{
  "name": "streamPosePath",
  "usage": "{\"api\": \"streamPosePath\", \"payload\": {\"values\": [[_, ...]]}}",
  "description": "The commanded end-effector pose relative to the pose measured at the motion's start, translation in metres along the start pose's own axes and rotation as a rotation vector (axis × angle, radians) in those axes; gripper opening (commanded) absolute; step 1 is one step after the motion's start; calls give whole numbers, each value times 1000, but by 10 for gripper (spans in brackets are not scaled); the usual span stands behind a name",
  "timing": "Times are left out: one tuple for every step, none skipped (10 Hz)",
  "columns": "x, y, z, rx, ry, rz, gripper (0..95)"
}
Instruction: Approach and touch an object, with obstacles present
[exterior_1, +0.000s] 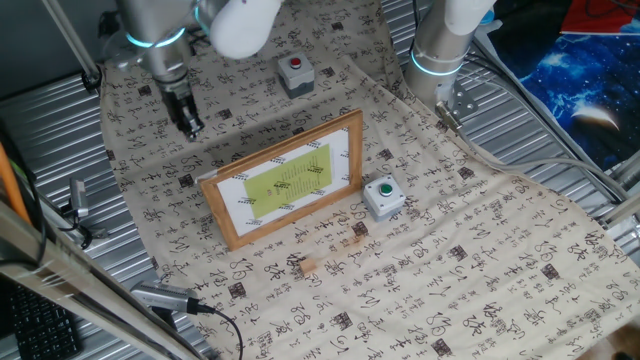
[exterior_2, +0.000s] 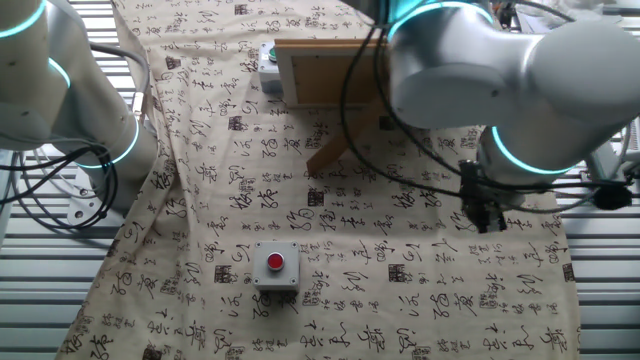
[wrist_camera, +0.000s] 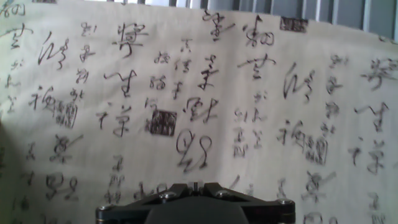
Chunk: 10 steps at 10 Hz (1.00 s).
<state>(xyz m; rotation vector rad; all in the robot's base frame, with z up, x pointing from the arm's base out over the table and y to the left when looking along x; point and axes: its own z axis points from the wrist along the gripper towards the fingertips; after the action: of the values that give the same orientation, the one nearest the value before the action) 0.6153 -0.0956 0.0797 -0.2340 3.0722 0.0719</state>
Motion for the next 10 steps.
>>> {"api": "streamPosePath", "payload": {"values": [[-9,7,3,0,1,2,0],[-12,8,3,1,1,3,0],[-26,14,5,0,6,6,0],[-35,17,6,0,8,6,0],[-46,21,7,0,11,8,0],[-57,27,8,-1,14,14,0],[-64,32,10,-2,14,19,0],[-73,39,12,-2,14,27,0],[-80,46,13,-2,14,36,0],[-90,55,14,-2,15,49,0]]}}
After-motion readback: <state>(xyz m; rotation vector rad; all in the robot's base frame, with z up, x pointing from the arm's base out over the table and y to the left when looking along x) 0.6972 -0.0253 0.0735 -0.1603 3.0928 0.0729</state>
